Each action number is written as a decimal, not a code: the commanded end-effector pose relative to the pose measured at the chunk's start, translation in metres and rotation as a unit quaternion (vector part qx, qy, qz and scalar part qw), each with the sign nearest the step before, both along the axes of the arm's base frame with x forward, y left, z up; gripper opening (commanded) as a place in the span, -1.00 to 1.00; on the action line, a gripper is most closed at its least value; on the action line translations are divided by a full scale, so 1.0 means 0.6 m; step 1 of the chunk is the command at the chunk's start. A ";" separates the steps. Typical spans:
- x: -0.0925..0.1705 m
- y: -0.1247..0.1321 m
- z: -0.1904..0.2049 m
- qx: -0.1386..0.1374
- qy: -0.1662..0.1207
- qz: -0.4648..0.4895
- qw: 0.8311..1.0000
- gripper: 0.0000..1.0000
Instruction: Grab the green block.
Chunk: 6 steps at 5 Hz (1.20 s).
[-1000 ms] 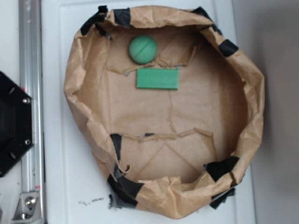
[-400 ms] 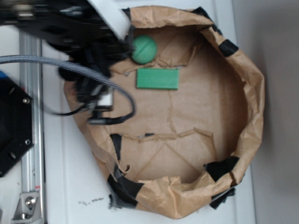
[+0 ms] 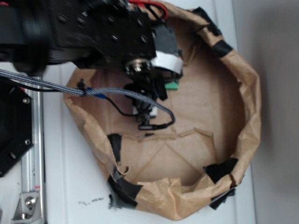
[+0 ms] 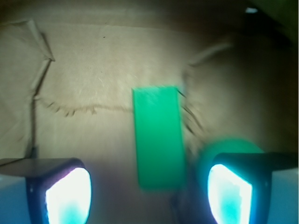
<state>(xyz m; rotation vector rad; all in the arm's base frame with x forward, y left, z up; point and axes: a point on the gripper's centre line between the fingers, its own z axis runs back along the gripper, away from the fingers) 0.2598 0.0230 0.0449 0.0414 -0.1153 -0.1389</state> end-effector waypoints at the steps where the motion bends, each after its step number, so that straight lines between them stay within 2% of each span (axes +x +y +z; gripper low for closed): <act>1: 0.032 0.014 -0.040 -0.046 -0.031 -0.022 0.998 1.00; 2: 0.025 0.020 -0.041 -0.037 -0.027 -0.010 0.999 -1.00; 3: 0.015 0.031 -0.024 -0.034 -0.038 -0.004 0.999 -1.00; 4: 0.018 0.038 -0.015 -0.046 -0.036 -0.004 0.998 -1.00; 6: 0.017 0.040 0.017 -0.034 -0.038 -0.018 0.999 -1.00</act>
